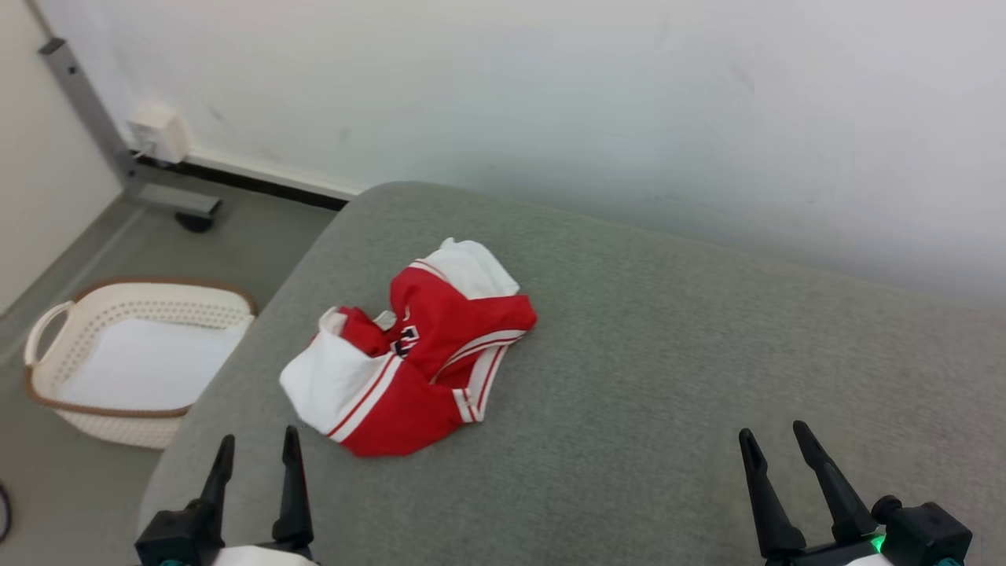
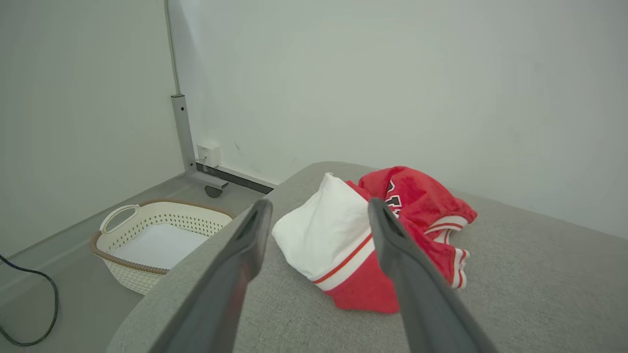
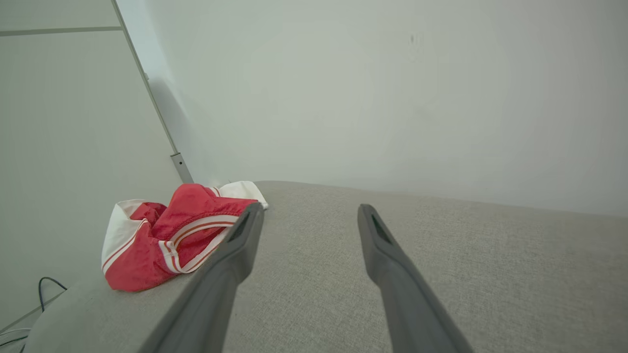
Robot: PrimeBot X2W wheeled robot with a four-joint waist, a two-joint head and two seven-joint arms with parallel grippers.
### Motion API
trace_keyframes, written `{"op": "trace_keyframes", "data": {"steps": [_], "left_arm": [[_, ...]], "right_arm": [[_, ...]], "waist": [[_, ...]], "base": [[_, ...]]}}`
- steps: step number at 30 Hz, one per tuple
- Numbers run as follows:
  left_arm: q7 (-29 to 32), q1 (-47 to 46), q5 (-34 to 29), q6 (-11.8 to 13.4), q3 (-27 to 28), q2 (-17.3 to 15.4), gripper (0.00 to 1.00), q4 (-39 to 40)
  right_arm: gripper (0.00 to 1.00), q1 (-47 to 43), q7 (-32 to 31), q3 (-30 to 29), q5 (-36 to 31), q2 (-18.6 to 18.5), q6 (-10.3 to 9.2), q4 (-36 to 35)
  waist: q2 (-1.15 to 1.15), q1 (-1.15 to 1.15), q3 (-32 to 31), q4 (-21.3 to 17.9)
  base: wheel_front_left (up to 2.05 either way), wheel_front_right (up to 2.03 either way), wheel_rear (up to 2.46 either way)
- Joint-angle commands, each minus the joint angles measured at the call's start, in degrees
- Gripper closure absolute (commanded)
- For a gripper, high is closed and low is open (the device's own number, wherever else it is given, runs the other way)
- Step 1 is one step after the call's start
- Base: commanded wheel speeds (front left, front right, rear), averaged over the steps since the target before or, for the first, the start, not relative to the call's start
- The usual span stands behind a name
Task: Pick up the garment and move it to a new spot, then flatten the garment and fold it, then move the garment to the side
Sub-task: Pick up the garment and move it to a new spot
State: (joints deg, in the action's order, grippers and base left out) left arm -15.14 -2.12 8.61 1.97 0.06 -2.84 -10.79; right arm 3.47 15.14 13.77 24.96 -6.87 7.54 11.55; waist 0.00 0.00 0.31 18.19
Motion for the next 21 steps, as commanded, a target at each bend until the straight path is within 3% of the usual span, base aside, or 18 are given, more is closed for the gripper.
{"op": "trace_keyframes", "data": {"steps": [1, 13, 17, 21], "left_arm": [[0.00, -0.18, 0.74, -0.18, 0.37, -0.24, 0.00, -0.30], [0.75, -2.09, 1.97, -1.84, 0.23, -1.36, 0.00, -2.20], [6.54, -6.01, 2.71, -3.56, -0.43, -3.20, 0.00, -1.13], [16.78, -11.76, 4.86, -5.66, -1.54, -5.02, 0.00, 0.37]], "right_arm": [[0.00, 0.32, -0.03, -0.03, 0.39, -0.24, -0.11, 0.04], [0.00, 0.44, -0.02, 0.76, -0.02, -0.45, -0.11, 0.27], [0.00, 1.09, -0.02, 0.40, -0.07, -0.78, -0.11, -0.05], [0.00, 1.92, -0.03, 0.13, -0.08, -0.94, -0.11, -0.14]], "waist": [[0.00, 0.00, 0.11, 1.76], [0.00, 0.00, -0.15, 1.03], [0.00, 0.00, 0.62, -0.10], [0.00, 0.00, 1.83, -2.04]], "base": [[0.00, 0.00, 0.00], [0.00, 0.00, 0.00], [0.00, 0.00, 0.00], [0.00, 0.00, 0.00]]}}
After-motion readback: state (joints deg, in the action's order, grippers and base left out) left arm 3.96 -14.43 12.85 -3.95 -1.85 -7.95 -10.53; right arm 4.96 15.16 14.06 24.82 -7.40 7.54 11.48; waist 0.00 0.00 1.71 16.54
